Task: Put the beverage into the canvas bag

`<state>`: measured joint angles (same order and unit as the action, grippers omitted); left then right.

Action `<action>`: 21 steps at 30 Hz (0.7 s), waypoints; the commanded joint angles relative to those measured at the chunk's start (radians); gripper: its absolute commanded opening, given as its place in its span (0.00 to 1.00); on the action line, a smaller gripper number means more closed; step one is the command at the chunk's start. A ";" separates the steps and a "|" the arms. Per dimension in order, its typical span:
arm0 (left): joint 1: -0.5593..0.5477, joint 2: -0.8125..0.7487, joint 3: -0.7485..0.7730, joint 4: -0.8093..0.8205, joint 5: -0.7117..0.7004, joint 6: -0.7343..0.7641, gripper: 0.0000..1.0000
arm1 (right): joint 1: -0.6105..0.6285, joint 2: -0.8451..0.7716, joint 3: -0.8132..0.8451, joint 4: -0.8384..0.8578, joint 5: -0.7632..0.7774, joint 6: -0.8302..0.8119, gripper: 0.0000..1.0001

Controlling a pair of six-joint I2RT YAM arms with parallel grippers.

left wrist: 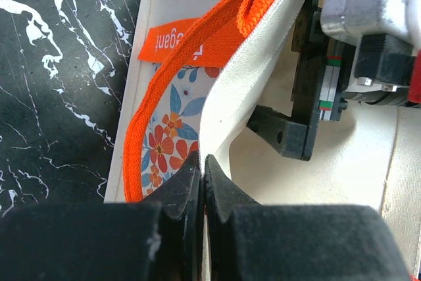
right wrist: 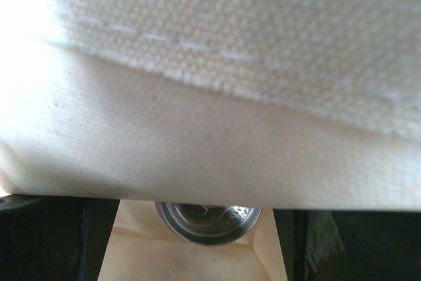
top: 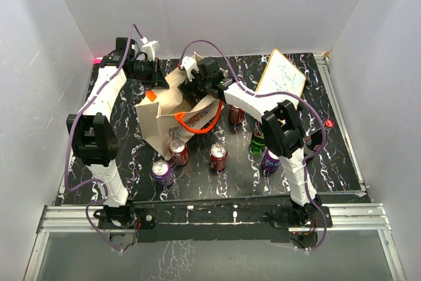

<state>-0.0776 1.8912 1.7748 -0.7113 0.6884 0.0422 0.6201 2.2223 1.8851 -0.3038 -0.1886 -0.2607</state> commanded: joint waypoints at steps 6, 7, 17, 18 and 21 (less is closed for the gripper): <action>-0.010 -0.004 0.030 -0.027 0.006 -0.063 0.00 | -0.005 -0.142 0.019 0.133 -0.005 0.002 0.86; -0.010 -0.002 0.031 -0.027 0.004 -0.063 0.00 | -0.004 -0.147 0.017 0.136 -0.011 0.004 0.86; -0.010 -0.007 0.042 -0.017 0.007 -0.045 0.00 | -0.003 -0.205 0.036 0.110 -0.041 0.032 0.85; -0.010 -0.007 0.046 -0.018 0.007 -0.043 0.00 | -0.003 -0.213 0.045 0.103 -0.043 0.035 0.85; -0.010 -0.007 0.059 -0.019 0.011 -0.036 0.00 | -0.004 -0.239 0.072 0.081 -0.045 0.042 0.85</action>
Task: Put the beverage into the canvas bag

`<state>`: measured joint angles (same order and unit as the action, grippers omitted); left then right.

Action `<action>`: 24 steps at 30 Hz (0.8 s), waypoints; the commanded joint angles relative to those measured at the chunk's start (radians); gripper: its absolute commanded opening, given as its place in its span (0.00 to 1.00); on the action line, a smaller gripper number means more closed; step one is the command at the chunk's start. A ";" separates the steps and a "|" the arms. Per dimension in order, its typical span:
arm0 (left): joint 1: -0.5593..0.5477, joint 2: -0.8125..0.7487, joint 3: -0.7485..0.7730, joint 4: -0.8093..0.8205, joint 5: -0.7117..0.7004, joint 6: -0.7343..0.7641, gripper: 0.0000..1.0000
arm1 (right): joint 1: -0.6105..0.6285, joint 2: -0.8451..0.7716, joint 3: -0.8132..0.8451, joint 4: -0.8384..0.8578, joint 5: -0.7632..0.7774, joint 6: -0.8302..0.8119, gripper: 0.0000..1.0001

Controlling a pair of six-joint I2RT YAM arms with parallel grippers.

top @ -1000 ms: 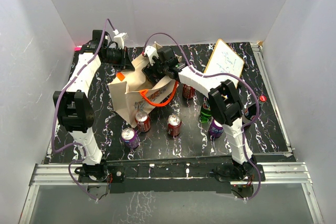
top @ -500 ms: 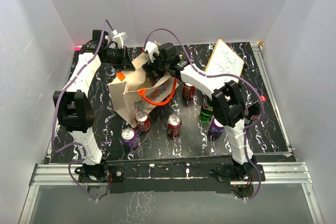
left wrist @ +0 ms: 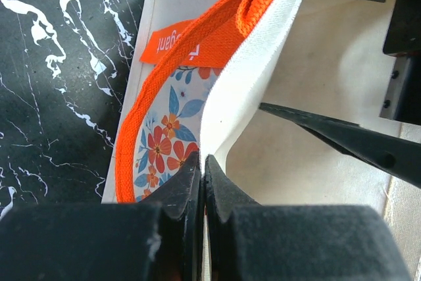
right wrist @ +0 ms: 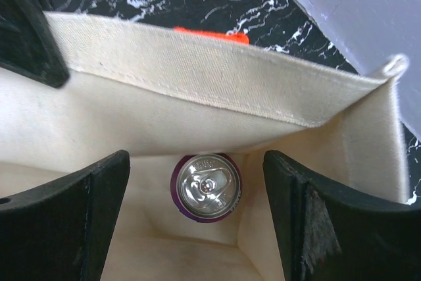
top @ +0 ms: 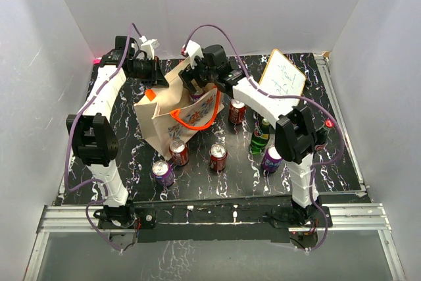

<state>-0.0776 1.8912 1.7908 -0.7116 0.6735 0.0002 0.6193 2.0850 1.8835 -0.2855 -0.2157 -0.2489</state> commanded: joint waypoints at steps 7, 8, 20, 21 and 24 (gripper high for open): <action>-0.010 -0.011 0.062 -0.015 0.032 0.006 0.00 | -0.004 -0.182 0.140 -0.010 0.042 0.075 0.86; -0.010 -0.012 0.064 -0.013 0.034 0.003 0.00 | -0.004 -0.200 0.141 -0.017 0.054 0.080 0.86; -0.010 -0.026 0.099 0.011 0.032 -0.026 0.00 | -0.076 -0.505 -0.167 -0.071 0.247 0.056 0.87; -0.010 -0.026 0.104 0.011 0.031 -0.027 0.00 | -0.091 -0.528 -0.202 -0.070 0.240 0.063 0.87; -0.010 -0.025 0.109 0.008 0.021 -0.017 0.01 | -0.148 -0.584 -0.317 -0.070 0.197 0.088 0.87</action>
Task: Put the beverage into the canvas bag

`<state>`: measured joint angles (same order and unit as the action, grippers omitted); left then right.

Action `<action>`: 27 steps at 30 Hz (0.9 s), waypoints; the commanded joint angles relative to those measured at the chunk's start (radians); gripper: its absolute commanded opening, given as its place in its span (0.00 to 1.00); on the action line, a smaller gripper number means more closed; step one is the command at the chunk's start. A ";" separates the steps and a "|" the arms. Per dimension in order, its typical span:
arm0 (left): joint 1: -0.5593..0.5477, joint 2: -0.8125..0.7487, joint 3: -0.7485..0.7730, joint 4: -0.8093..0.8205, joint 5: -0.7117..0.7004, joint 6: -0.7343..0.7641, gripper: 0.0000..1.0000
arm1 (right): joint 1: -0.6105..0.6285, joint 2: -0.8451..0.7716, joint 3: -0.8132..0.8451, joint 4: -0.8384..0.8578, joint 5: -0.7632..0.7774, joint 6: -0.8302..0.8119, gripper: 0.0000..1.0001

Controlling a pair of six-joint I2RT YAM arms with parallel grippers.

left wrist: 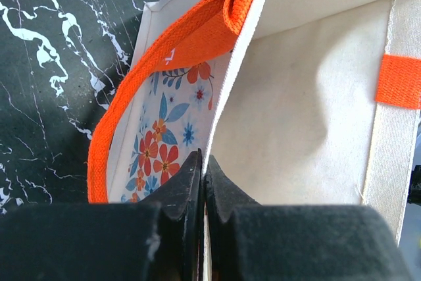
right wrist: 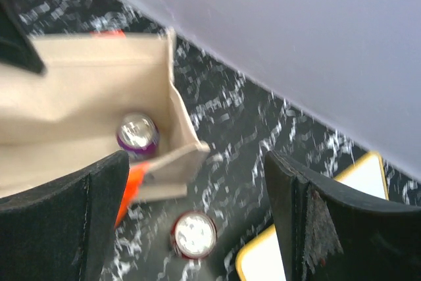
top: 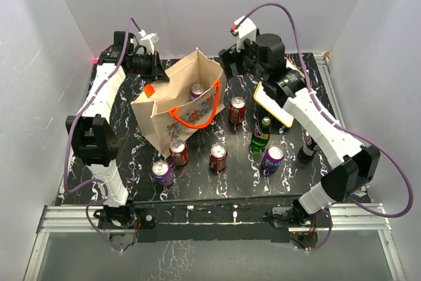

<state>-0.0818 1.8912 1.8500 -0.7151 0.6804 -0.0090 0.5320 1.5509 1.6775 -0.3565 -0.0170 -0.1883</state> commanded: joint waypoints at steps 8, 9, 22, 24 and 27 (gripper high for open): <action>-0.006 -0.042 0.049 -0.010 0.032 0.026 0.34 | -0.133 -0.049 -0.206 -0.081 -0.101 0.053 0.86; -0.006 -0.045 0.049 -0.010 0.034 0.030 0.39 | -0.134 -0.037 -0.203 -0.099 -0.106 0.055 0.86; -0.006 -0.099 0.024 -0.023 0.011 0.082 0.72 | -0.133 0.089 -0.173 -0.169 -0.131 -0.007 0.90; -0.006 -0.110 0.018 -0.026 0.000 0.092 0.73 | -0.133 0.100 -0.177 -0.160 -0.140 -0.018 0.90; -0.006 -0.127 0.004 -0.028 -0.011 0.102 0.73 | -0.133 0.124 -0.175 -0.157 -0.148 -0.036 0.91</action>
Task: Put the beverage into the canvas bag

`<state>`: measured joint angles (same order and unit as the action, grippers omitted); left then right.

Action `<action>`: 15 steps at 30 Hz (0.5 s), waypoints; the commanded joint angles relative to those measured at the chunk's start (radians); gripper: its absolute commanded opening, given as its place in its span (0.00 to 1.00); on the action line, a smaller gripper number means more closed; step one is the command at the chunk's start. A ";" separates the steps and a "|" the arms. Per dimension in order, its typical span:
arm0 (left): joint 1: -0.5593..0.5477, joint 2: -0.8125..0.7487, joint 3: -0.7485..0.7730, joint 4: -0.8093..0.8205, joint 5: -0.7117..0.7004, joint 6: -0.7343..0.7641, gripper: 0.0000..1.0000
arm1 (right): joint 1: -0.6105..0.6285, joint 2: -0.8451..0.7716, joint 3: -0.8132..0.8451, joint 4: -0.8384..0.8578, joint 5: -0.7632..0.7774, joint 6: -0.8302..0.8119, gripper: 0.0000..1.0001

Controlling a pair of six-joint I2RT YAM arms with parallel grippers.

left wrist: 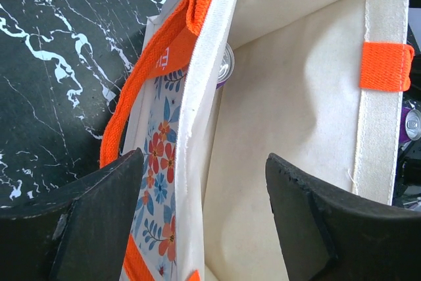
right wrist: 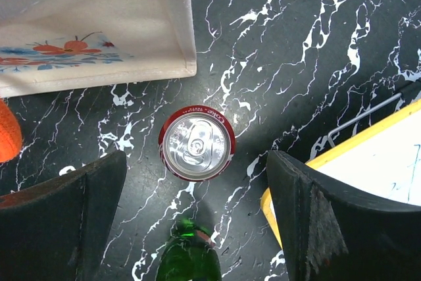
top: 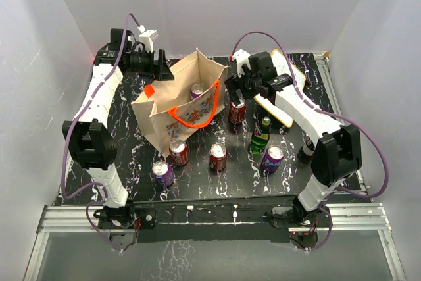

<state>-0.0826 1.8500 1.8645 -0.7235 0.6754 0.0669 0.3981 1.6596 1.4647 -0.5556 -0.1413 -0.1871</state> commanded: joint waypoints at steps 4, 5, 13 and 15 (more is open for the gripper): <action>-0.005 -0.108 -0.033 -0.019 -0.011 0.033 0.73 | 0.001 0.051 0.054 0.030 -0.034 -0.065 0.91; -0.006 -0.111 -0.037 -0.020 -0.014 0.035 0.73 | 0.002 0.061 0.059 0.025 -0.035 -0.070 0.91; -0.005 -0.137 -0.051 -0.023 -0.029 0.053 0.74 | -0.001 0.117 0.050 0.024 -0.071 -0.147 0.91; -0.006 -0.141 -0.054 -0.025 -0.033 0.056 0.74 | -0.001 0.128 0.047 0.026 -0.087 -0.167 0.92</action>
<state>-0.0826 1.7771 1.8168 -0.7334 0.6430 0.1043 0.3981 1.7748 1.4719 -0.5621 -0.1875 -0.2935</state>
